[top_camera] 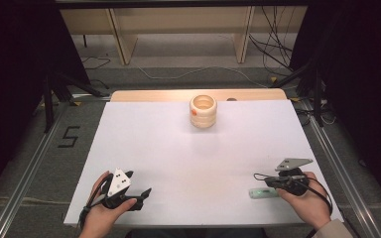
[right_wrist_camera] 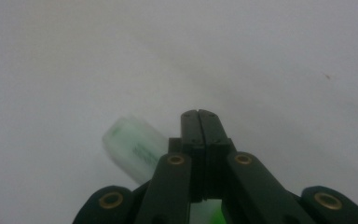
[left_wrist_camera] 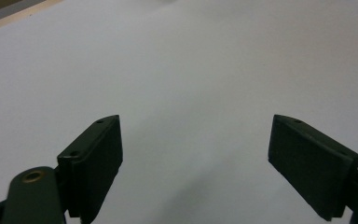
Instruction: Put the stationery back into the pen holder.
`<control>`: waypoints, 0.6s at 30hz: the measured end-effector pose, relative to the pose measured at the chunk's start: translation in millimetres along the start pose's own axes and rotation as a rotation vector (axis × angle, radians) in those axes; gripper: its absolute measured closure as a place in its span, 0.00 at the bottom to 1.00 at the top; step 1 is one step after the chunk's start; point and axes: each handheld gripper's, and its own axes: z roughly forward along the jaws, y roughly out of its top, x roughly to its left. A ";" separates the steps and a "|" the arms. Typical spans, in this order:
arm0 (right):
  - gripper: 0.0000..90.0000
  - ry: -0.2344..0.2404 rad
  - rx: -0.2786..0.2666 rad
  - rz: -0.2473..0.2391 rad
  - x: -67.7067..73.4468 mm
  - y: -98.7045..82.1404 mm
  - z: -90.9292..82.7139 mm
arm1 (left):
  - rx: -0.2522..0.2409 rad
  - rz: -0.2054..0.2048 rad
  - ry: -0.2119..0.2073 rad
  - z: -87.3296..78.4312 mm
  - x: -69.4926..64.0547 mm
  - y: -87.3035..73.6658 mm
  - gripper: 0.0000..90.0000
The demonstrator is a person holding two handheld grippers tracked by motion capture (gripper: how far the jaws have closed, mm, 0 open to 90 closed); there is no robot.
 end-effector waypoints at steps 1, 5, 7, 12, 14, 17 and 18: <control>1.00 0.000 0.000 0.000 0.0 0.0 0.0 | 0.001 0.000 0.001 0.1 0.2 -0.1 0.19; 1.00 0.008 0.036 0.006 -0.1 -4.1 -9.7 | 0.000 -0.001 0.003 0.6 -0.3 0.7 0.20; 1.00 0.025 0.046 -0.008 2.8 -3.5 -8.4 | 0.000 0.001 0.003 1.0 -0.3 1.0 0.19; 1.00 0.029 0.039 -0.026 10.9 17.0 13.7 | 0.009 -0.001 -0.005 3.8 -0.1 0.8 0.20; 1.00 0.037 0.052 -0.029 12.7 21.5 18.2 | 0.002 -0.001 -0.006 3.3 -0.5 1.1 0.20; 1.00 0.049 0.077 -0.040 17.8 31.6 30.4 | 0.005 0.001 -0.007 2.9 -0.3 0.8 0.19; 1.00 0.054 0.086 -0.045 18.9 33.0 33.6 | 0.008 0.003 -0.009 2.8 0.0 0.4 0.19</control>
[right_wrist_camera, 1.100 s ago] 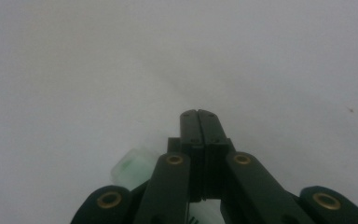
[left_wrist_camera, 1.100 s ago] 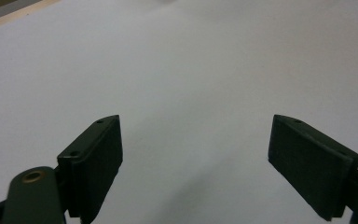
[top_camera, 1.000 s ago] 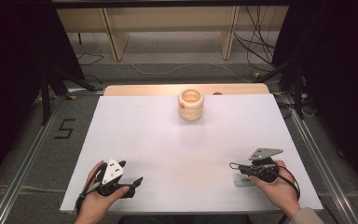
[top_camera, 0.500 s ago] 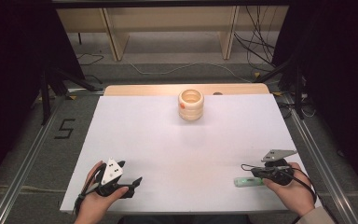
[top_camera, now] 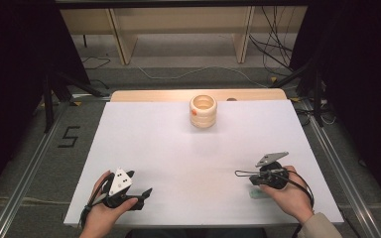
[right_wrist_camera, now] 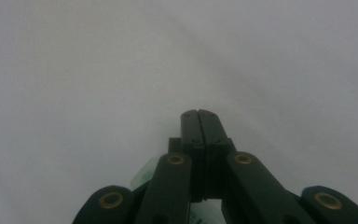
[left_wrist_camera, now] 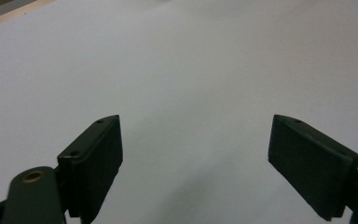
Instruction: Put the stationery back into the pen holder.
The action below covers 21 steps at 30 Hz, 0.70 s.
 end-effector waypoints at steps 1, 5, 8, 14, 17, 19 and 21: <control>1.00 0.003 0.028 0.006 0.8 1.4 4.1 | -0.004 -0.004 0.001 0.1 0.0 -0.4 0.19; 1.00 0.003 0.054 0.023 1.4 0.4 8.5 | -0.006 -0.008 0.004 -0.9 0.0 -0.8 0.19; 1.00 0.004 0.066 0.016 1.6 -1.9 10.6 | -0.003 -0.006 0.001 -0.7 -0.2 -0.6 0.19; 1.00 0.012 0.074 0.016 6.2 -5.6 7.7 | 0.001 0.000 0.002 -0.2 0.1 -0.6 0.19; 1.00 0.030 0.089 0.006 10.9 -10.9 3.5 | -0.001 -0.006 0.002 -0.6 0.6 -0.9 0.19; 1.00 0.038 0.102 0.006 14.1 -13.7 1.1 | -0.001 -0.007 0.001 -0.6 0.7 -1.0 0.19; 1.00 0.048 0.114 -0.012 16.6 -17.1 -1.6 | -0.001 -0.005 0.001 -0.5 0.4 -0.9 0.19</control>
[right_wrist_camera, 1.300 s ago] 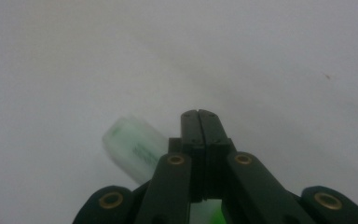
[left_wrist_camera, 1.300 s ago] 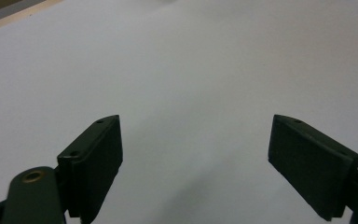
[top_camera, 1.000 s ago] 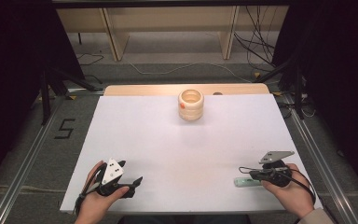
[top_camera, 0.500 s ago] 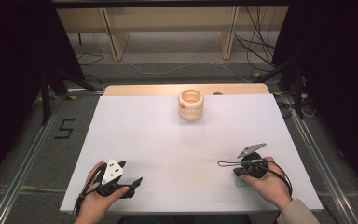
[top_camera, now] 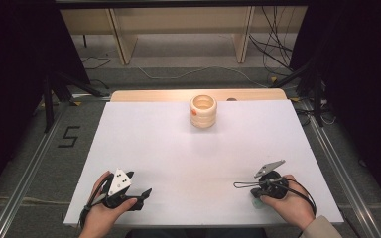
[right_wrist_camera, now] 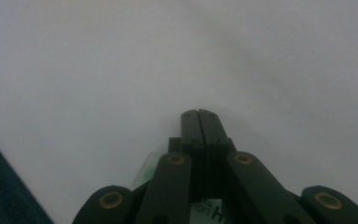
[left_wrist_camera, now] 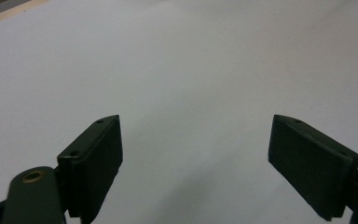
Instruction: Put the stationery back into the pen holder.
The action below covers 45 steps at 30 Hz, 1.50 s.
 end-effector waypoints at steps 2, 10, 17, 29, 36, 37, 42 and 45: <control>1.00 0.011 0.014 -0.007 2.9 -4.2 -2.8 | 0.003 0.002 -0.003 -0.1 -0.1 0.1 0.19; 1.00 0.043 0.065 -0.016 6.9 -23.0 -14.6 | 0.001 0.001 0.001 0.0 -0.1 0.3 0.19; 1.00 0.043 0.091 -0.003 5.8 -40.7 -25.3 | -0.004 -0.002 0.000 0.6 -0.5 0.5 0.19; 1.00 0.008 0.117 0.066 -6.1 -62.4 -40.5 | 0.001 0.002 -0.005 0.8 -0.6 1.0 0.19; 0.96 0.005 0.124 0.084 -8.8 -62.9 -45.0 | 0.000 0.006 -0.005 1.3 -0.5 1.3 0.19; 0.95 0.006 0.117 0.084 -9.0 -62.0 -46.5 | 0.000 0.005 -0.004 1.4 -0.5 1.3 0.19; 0.85 -0.048 0.079 0.109 -14.2 -49.4 -60.3 | -0.002 0.005 -0.007 1.1 -1.0 1.9 0.19; 0.77 -0.088 0.090 0.152 -20.9 -40.1 -61.6 | -0.002 0.008 -0.006 0.9 -0.5 2.2 0.19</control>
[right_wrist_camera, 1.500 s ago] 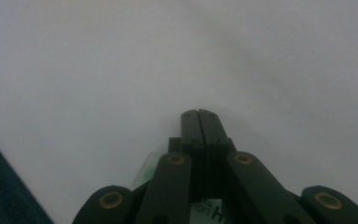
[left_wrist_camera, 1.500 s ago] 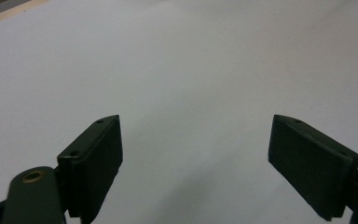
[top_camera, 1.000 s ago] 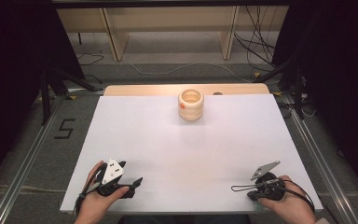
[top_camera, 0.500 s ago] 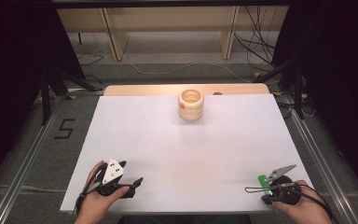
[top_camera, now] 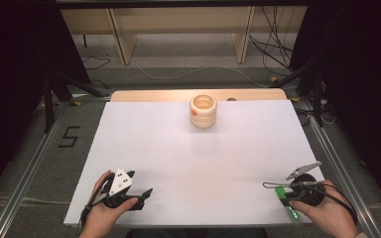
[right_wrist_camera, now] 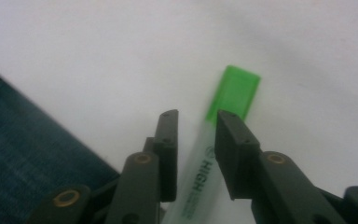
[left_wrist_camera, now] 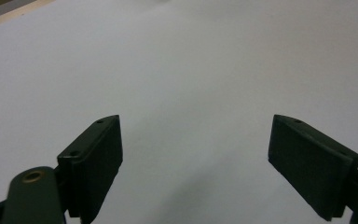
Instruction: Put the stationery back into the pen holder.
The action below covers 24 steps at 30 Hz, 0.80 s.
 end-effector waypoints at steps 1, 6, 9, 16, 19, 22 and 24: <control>0.75 -0.011 0.006 0.011 -1.5 3.0 1.1 | 0.003 0.006 -0.001 -0.2 0.4 0.0 0.19; 0.65 -0.030 0.078 0.088 -7.7 16.6 13.2 | -0.003 -0.003 -0.001 0.2 0.0 -0.3 0.19; 0.63 -0.035 0.090 0.081 -9.6 19.4 16.2 | 0.002 -0.001 -0.003 0.3 0.1 -0.4 0.19; 0.58 -0.041 0.158 0.119 -13.1 27.3 24.3 | -0.001 0.000 -0.001 0.2 -0.2 -0.1 0.19; 0.58 -0.034 0.184 0.131 -13.2 28.7 29.9 | -0.002 -0.001 -0.001 0.2 0.1 -0.2 0.19; 0.58 -0.033 0.201 0.134 -13.7 30.0 33.4 | -0.002 -0.001 -0.001 0.3 0.1 -0.2 0.19; 0.59 -0.037 0.208 0.144 -13.4 30.7 34.4 | 0.002 0.004 -0.002 0.2 0.3 -0.1 0.19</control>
